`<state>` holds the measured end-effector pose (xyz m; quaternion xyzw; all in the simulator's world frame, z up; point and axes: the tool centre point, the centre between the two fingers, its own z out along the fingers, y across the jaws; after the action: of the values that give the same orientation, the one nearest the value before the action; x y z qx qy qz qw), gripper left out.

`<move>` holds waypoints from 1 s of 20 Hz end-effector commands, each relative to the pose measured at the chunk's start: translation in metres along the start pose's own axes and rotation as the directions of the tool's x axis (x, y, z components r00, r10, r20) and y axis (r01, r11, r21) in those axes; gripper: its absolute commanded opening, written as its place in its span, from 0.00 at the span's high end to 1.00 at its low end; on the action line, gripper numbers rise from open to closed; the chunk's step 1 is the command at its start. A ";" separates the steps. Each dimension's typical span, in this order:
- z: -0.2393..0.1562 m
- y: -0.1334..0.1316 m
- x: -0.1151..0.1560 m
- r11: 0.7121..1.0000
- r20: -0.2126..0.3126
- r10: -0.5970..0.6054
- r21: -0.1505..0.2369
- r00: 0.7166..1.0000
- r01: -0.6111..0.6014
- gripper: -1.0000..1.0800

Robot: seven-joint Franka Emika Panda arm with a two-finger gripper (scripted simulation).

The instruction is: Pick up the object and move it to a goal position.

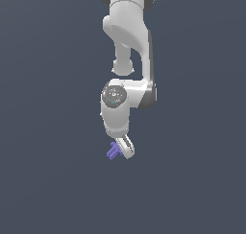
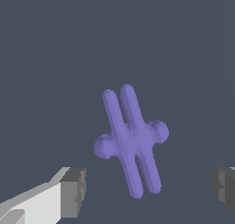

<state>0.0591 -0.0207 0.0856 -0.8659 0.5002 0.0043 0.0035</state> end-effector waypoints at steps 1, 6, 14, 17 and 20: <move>0.005 -0.002 0.003 0.998 -0.003 0.057 0.000 0.998 -0.057 0.04; 0.012 -0.004 0.007 0.991 -0.008 0.135 0.000 0.991 -0.135 0.04; 0.016 -0.005 0.010 0.983 -0.011 0.182 0.000 0.983 -0.182 0.04; 0.017 -0.005 0.009 0.984 -0.011 0.177 0.000 0.984 -0.177 0.04; 0.025 -0.005 0.009 0.984 -0.011 0.178 0.000 0.984 -0.178 0.04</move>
<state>0.0685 -0.0261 0.0650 -0.8179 0.5754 -0.0002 0.0004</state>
